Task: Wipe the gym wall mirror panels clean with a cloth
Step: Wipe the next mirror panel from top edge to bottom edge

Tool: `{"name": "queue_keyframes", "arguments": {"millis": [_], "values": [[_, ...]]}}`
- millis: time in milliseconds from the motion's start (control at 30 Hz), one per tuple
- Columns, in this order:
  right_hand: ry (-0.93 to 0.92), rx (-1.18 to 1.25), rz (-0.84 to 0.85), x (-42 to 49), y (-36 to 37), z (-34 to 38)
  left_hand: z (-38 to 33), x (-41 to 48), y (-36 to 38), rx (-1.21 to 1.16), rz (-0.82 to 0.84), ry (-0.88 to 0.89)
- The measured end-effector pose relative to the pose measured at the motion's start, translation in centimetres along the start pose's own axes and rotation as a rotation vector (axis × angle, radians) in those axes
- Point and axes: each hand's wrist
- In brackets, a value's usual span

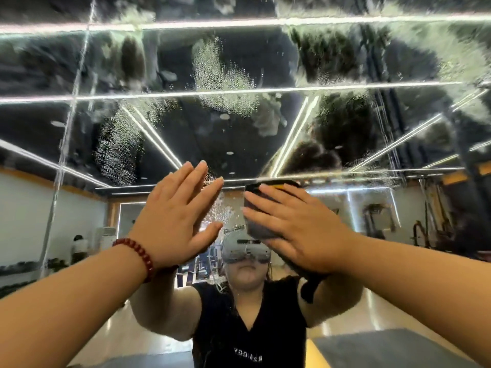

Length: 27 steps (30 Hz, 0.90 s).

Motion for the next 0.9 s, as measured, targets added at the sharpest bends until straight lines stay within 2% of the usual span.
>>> {"name": "queue_keyframes", "arguments": {"millis": [67, 200, 267, 333, 467, 533, 600, 700, 767, 833, 900], "values": [[0.018, 0.001, -0.007, 1.0, -0.4, -1.4, 0.1, 0.0, -0.1, -0.004, -0.005, 0.013], [0.505, 0.008, -0.064, 4.8, -0.9, -3.6, 1.3, -0.2, -0.7, -0.067, -0.04, 0.062], [0.6, -0.04, -0.089, 6.0, -0.4, -2.2, 3.1, -0.6, -0.9, -0.097, -0.065, 0.085], [0.487, -0.009, -0.097, 6.2, 0.1, 0.0, 5.0, -1.3, -1.1, -0.085, -0.062, 0.118], [0.078, 0.005, -0.013, 4.1, 1.0, 4.1, 7.6, -2.4, -1.2, -0.034, 0.004, 0.208], [-0.005, 0.027, 0.021, 4.3, 0.8, 3.3, 8.1, -2.8, -1.4, -0.011, 0.023, 0.226], [0.045, 0.044, 0.016, 5.9, 0.7, 2.1, 8.5, -3.0, -1.6, 0.001, 0.026, 0.223], [0.341, 0.061, -0.035, 9.9, 0.5, 1.7, 9.1, -3.3, -1.6, -0.007, 0.004, 0.24], [0.428, 0.047, -0.059, 11.8, 0.7, 3.0, 9.4, -3.4, -1.4, -0.009, -0.017, 0.267], [0.304, 0.04, -0.061, 11.8, 0.9, 4.3, 9.6, -3.6, -1.1, -0.005, -0.039, 0.278], [0.078, 0.026, -0.037, 9.8, 1.3, 5.6, 9.7, -3.7, -0.9, -0.008, -0.055, 0.276]]}}
Point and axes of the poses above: each hand's wrist, its own x-axis towards the middle knuckle, its own y-axis out of the palm, z = x × y, and after that the axes turned 13 degrees about -z, right-handed
